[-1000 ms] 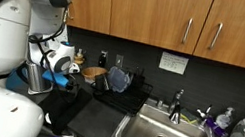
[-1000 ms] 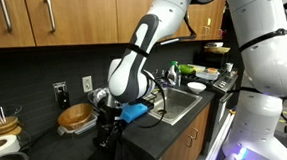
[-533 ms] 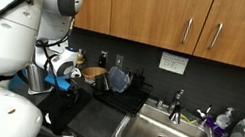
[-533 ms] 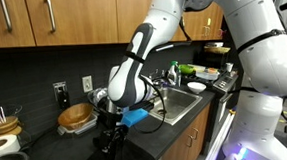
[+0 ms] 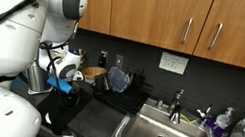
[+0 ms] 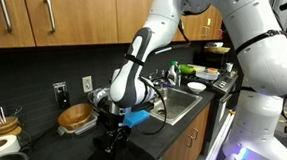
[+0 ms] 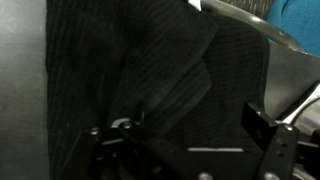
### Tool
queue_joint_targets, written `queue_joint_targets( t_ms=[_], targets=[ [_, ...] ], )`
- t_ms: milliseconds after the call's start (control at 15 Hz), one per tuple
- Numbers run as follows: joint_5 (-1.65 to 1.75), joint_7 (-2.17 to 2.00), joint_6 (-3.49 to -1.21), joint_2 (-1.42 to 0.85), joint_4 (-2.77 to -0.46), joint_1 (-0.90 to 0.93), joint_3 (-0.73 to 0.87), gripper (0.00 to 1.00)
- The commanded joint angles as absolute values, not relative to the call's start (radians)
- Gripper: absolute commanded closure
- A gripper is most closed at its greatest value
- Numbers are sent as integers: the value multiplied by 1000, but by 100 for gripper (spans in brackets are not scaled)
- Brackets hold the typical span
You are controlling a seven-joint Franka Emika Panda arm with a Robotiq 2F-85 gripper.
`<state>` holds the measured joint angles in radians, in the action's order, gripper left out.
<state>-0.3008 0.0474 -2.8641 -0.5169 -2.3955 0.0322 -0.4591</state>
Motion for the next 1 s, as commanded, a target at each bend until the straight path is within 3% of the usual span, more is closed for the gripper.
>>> queue_joint_targets(
  t_ms=[0, 933],
  targets=[
    [-332, 76, -2860, -529, -2391, -3, -486, 0],
    [-325, 13, -2736, -494, -2412, 43, -419, 0]
  ],
)
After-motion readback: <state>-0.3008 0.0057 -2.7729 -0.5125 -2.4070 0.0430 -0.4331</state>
